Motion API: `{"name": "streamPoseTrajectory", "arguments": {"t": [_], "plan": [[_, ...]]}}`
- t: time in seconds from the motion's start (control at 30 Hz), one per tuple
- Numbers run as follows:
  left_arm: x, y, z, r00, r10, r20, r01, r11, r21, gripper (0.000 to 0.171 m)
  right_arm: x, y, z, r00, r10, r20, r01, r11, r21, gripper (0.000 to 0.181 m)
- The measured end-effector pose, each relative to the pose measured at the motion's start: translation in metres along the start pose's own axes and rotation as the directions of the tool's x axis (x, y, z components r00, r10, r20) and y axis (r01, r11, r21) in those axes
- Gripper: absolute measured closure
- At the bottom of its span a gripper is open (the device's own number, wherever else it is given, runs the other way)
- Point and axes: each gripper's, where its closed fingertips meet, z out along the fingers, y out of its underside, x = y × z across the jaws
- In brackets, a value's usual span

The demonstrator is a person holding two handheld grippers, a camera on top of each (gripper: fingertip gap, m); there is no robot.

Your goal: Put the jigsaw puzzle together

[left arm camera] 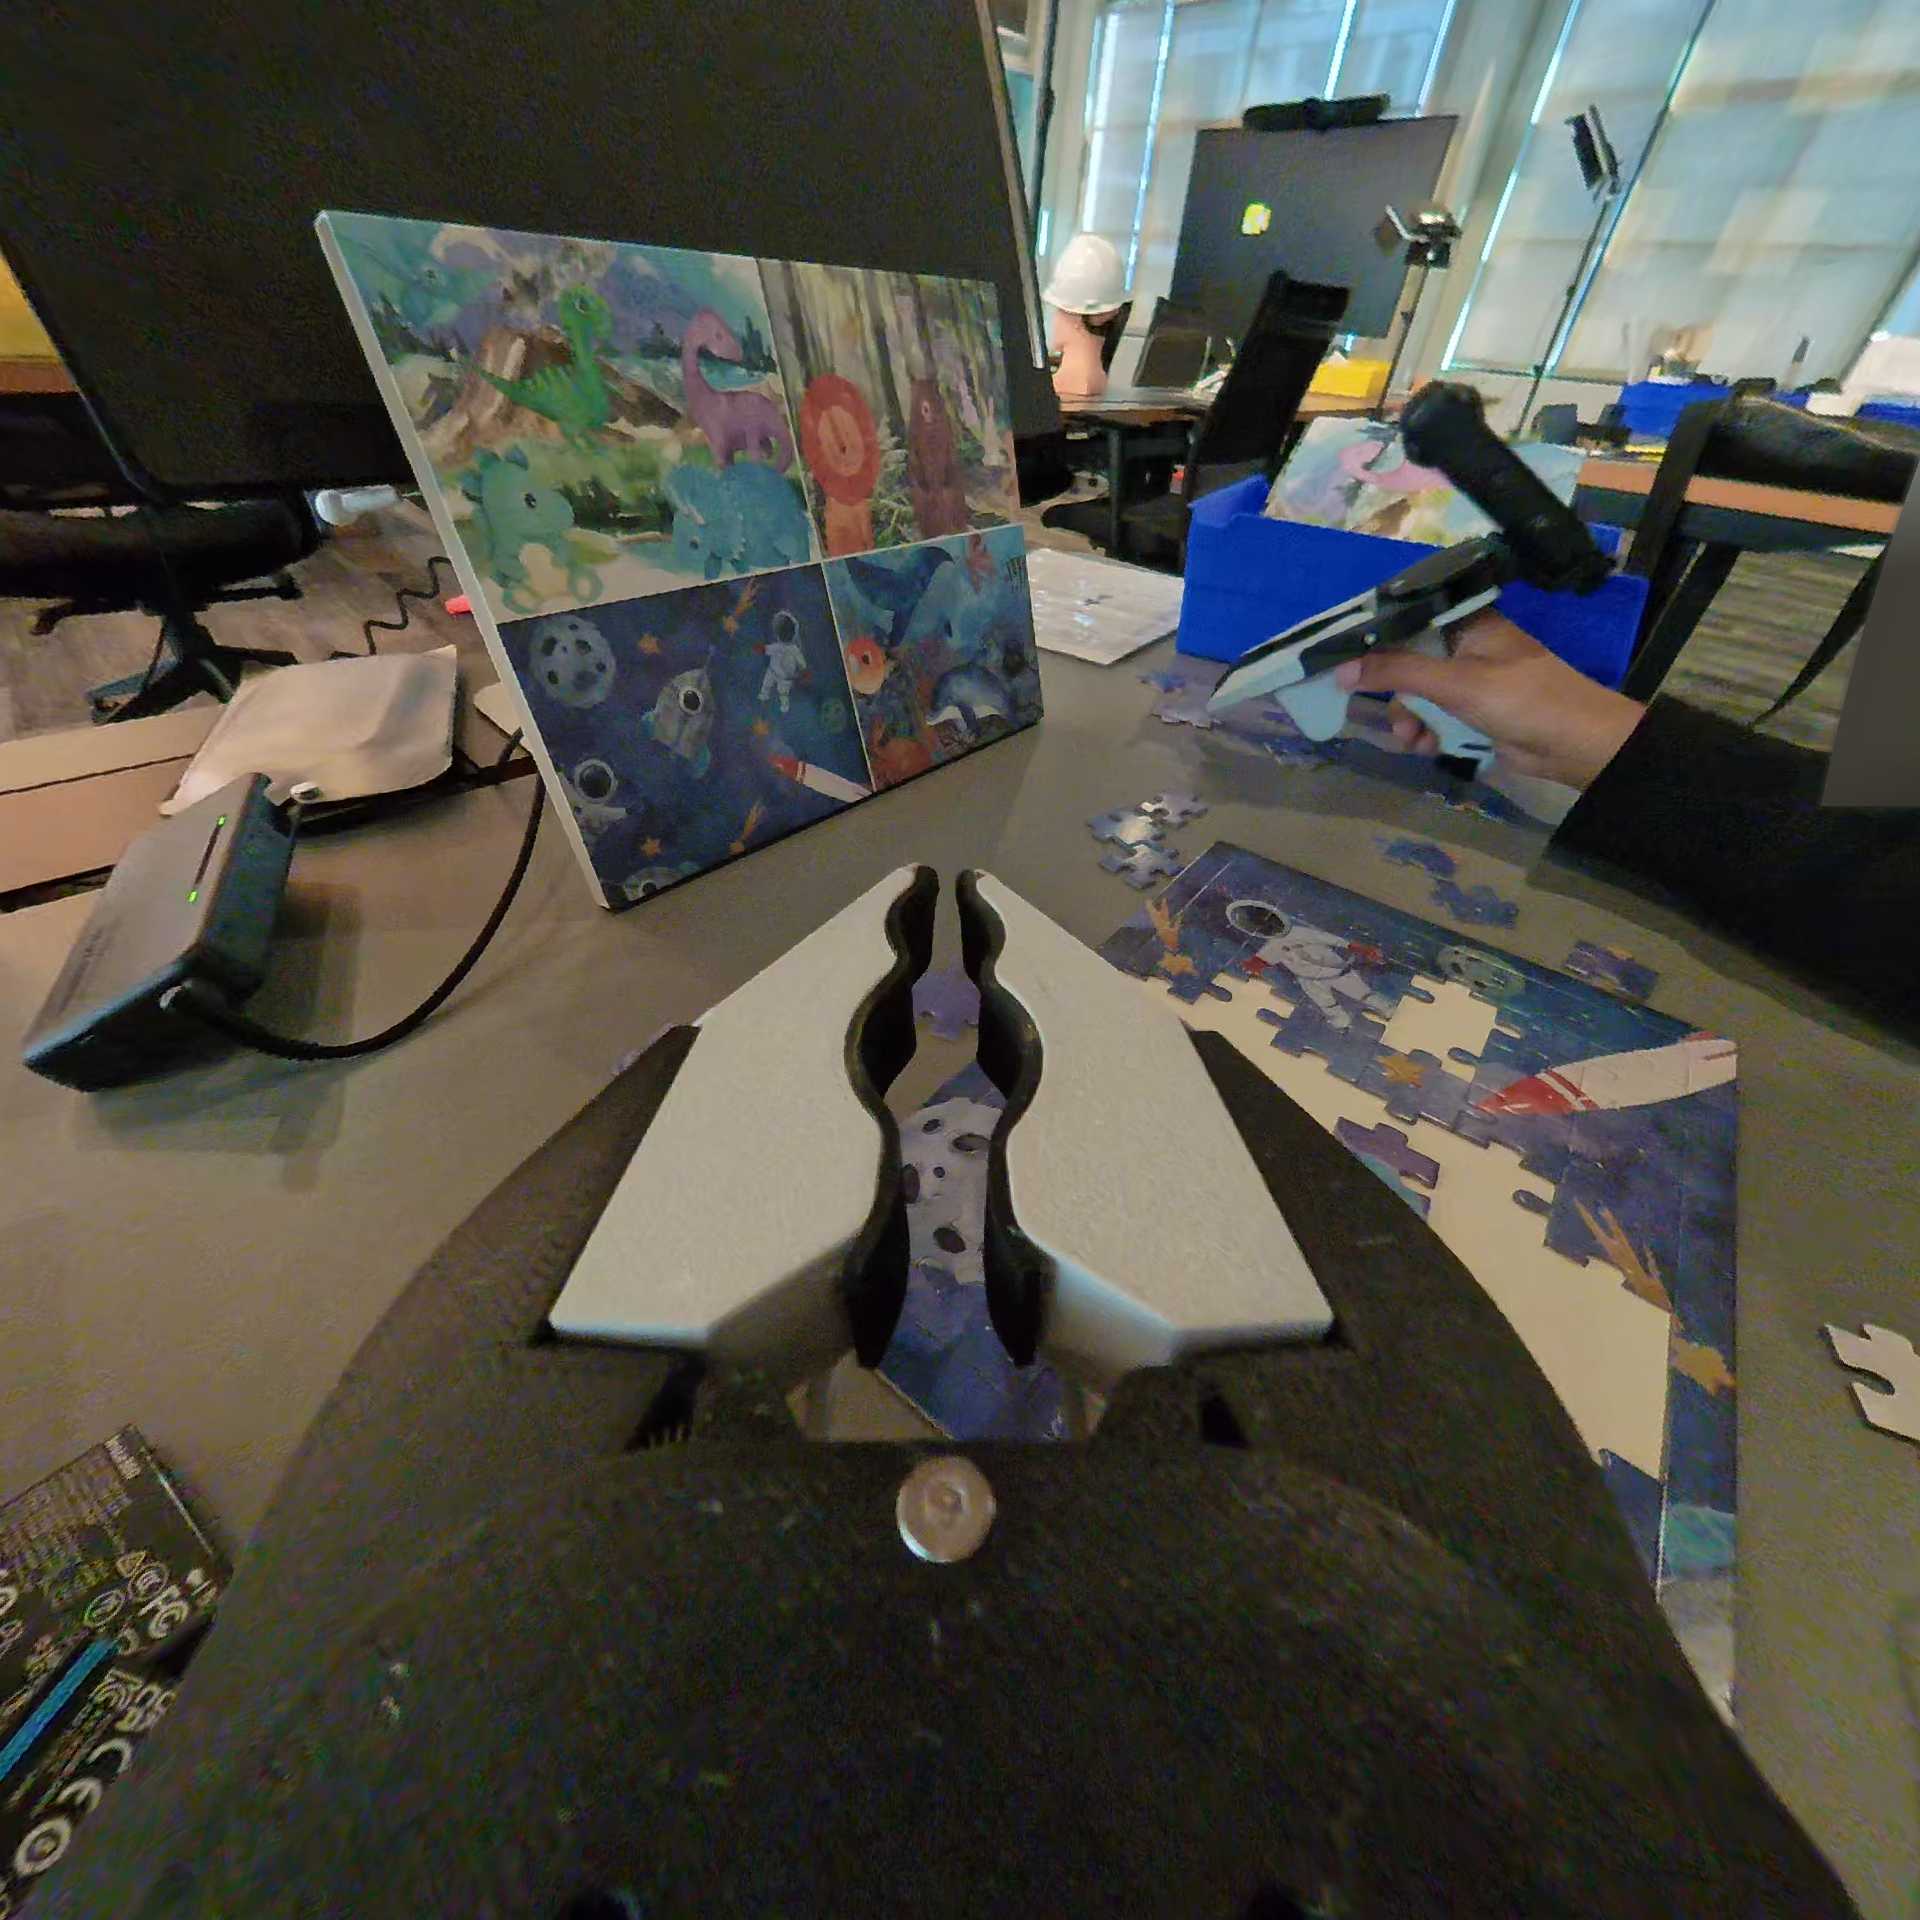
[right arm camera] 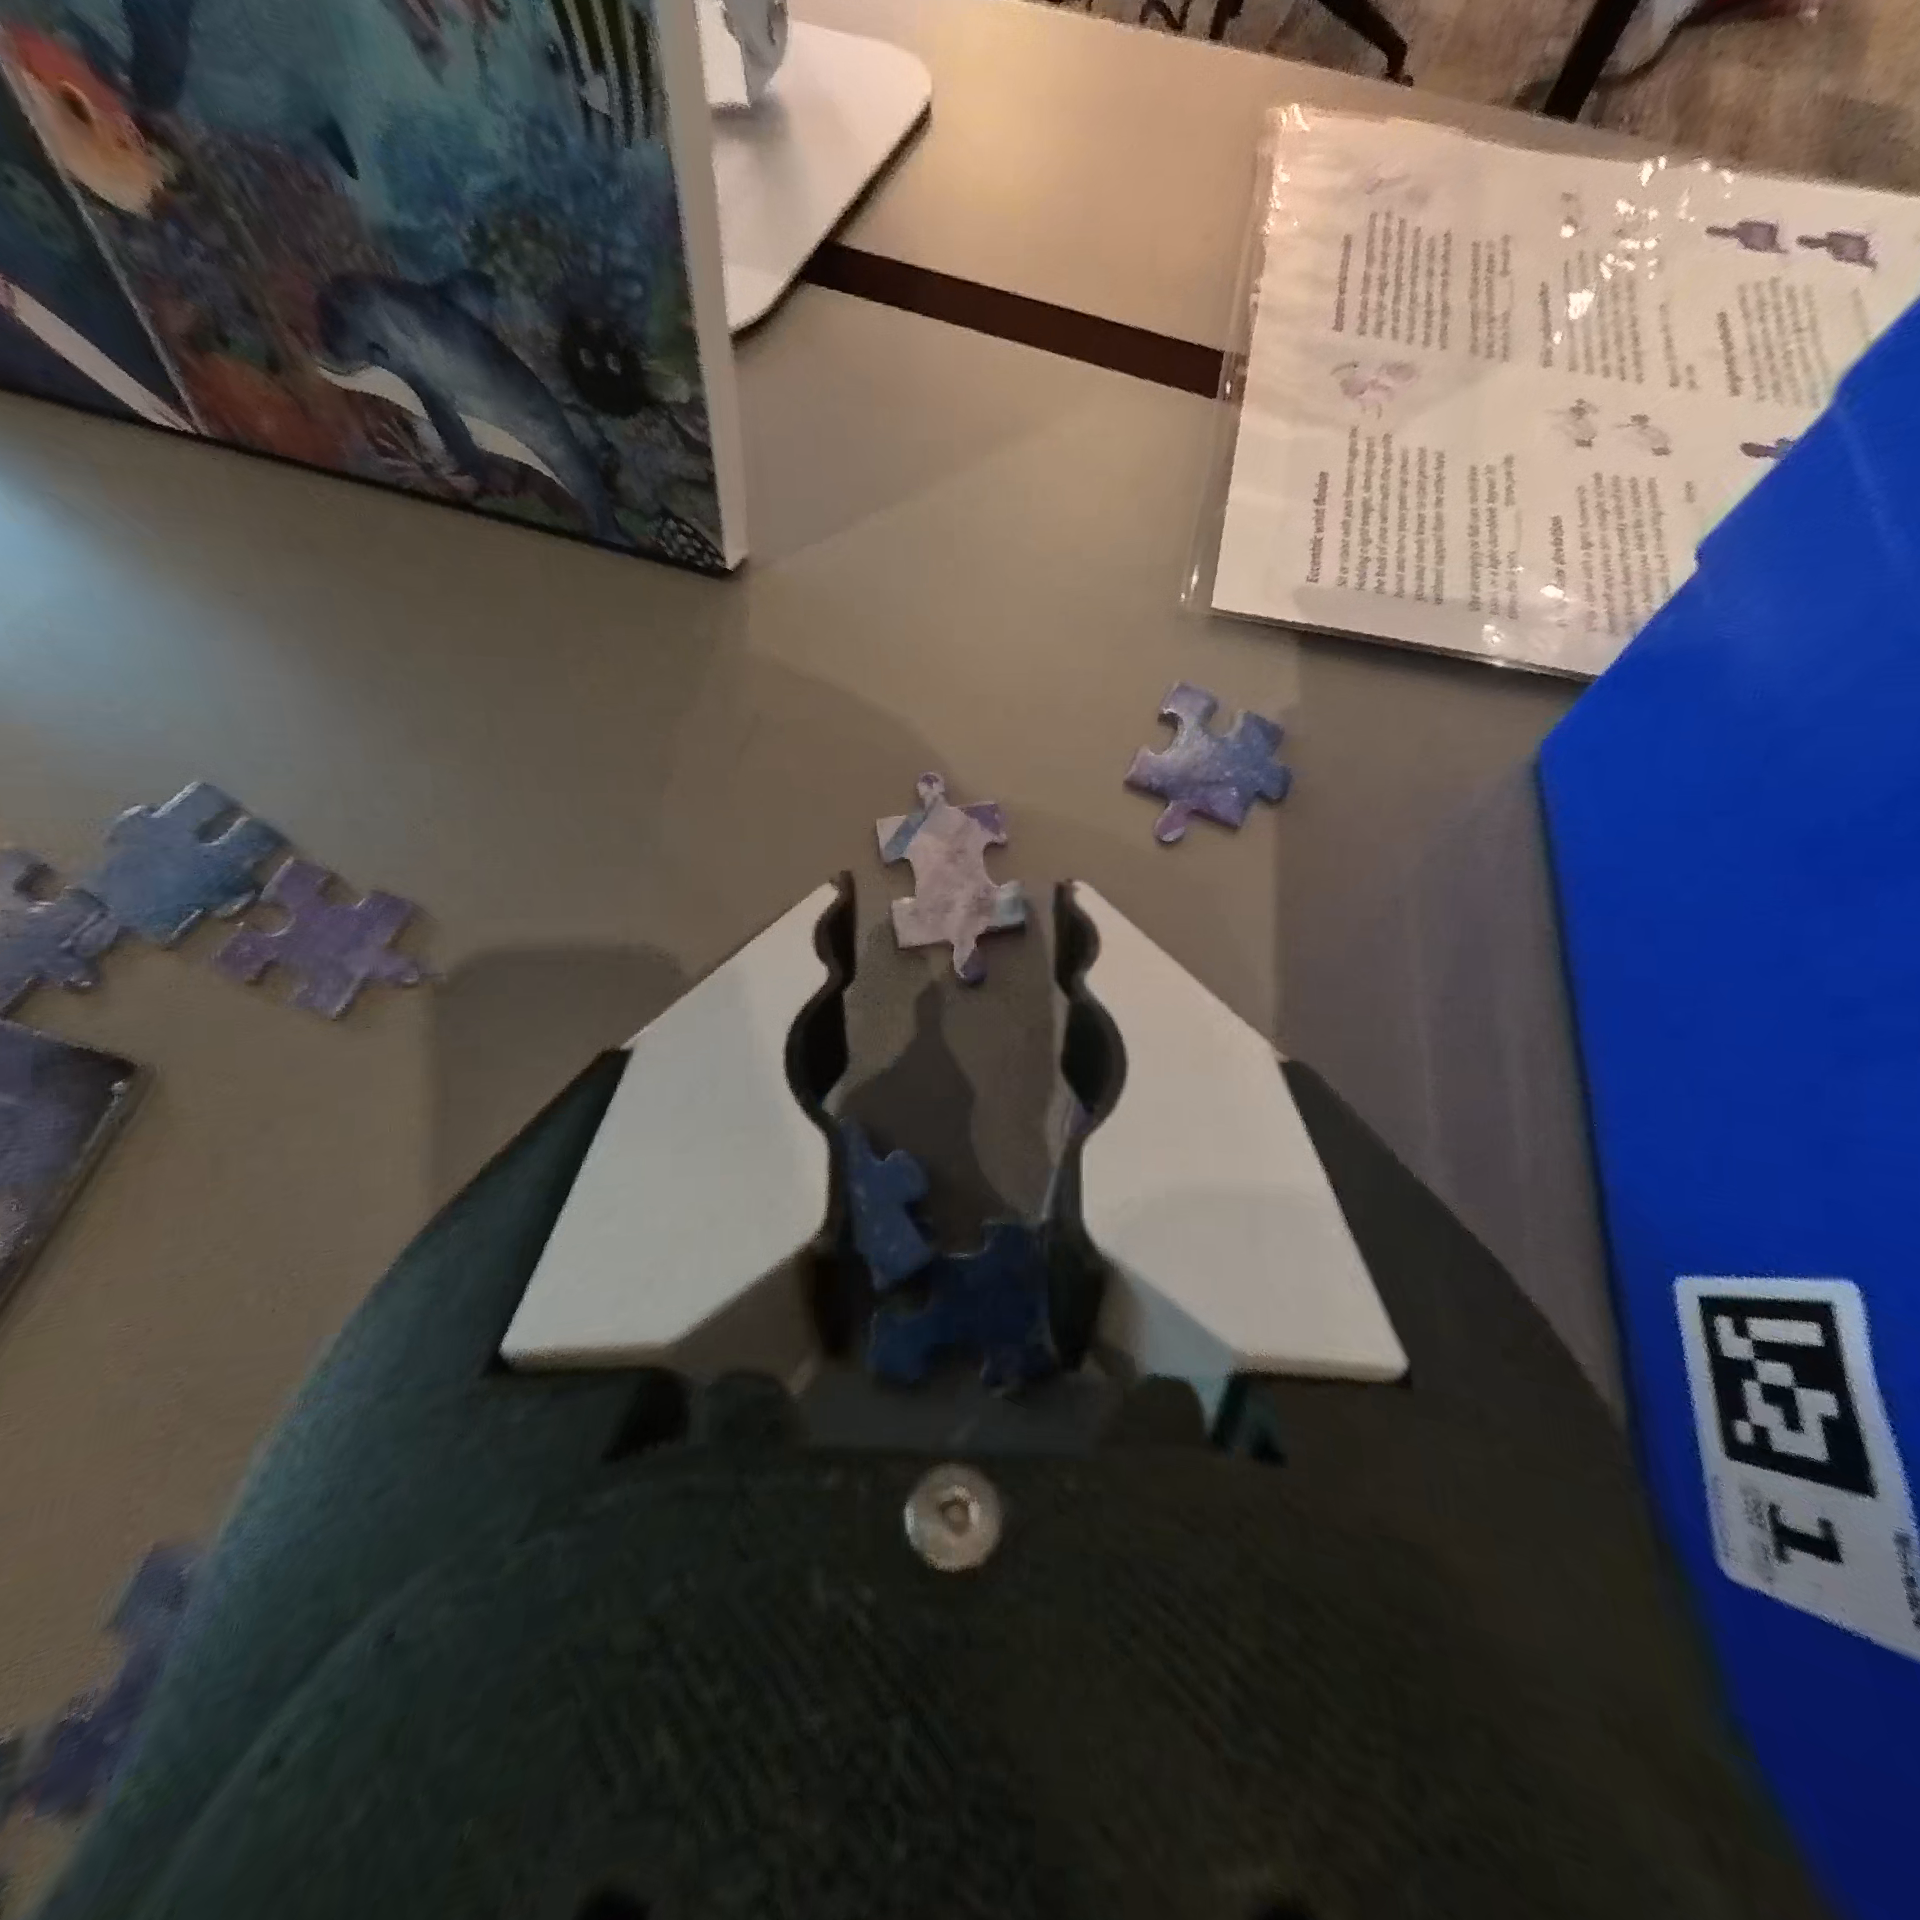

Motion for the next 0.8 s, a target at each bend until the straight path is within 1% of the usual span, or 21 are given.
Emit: {"name": "streamPoseTrajectory", "arguments": {"t": [0.13,0.2,0.23,0.3,0.5,0.53,0.63,0.73,0.8], "plan": [[0.001,0.001,0.001,1.0,-0.004,-0.009,0.004,1.0,-0.004,0.17,0.005,0.008,0.014,1.0,-0.01,0.003,0.01,0.996,-0.09,0.137],[0.002,0.001,0.002,1.0,-0.005,-0.012,0.005,1.0,-0.006,0.17,0.004,0.006,0.018,1.0,-0.015,0.02,0.017,0.995,-0.095,0.139],[0.002,0.001,0.002,1.0,-0.005,-0.013,0.005,1.0,-0.006,0.169,0.003,0.006,0.019,0.999,-0.02,0.031,0.023,0.995,-0.095,0.144],[0.002,0.001,0.002,1.0,-0.005,-0.014,0.004,1.0,-0.007,0.169,-0.003,0.005,0.019,0.997,-0.035,0.063,0.041,0.995,-0.094,0.168],[0.004,0.001,0.002,1.0,-0.005,-0.023,0.005,1.0,-0.006,0.169,-0.01,0.006,0.016,0.993,-0.095,0.07,0.1,0.991,-0.084,0.17],[0.004,0.0,0.002,1.0,-0.003,-0.022,0.003,1.0,-0.005,0.169,-0.013,0.004,0.014,0.991,-0.105,0.081,0.111,0.992,-0.067,0.181],[0.005,0.0,0.002,1.0,-0.001,-0.023,0.001,1.0,-0.004,0.169,-0.019,-0.003,0.007,0.989,-0.115,0.091,0.118,0.992,-0.031,0.181],[0.005,0.0,0.001,1.0,-0.002,-0.023,0.002,1.0,-0.004,0.169,-0.013,-0.008,0.0,0.989,-0.143,0.032,0.143,0.99,-0.014,0.181],[0.004,0.0,0.001,1.0,-0.005,-0.024,0.005,1.0,-0.003,0.169,0.0,-0.014,-0.002,0.988,-0.151,-0.039,0.151,0.988,0.019,0.168]]}}
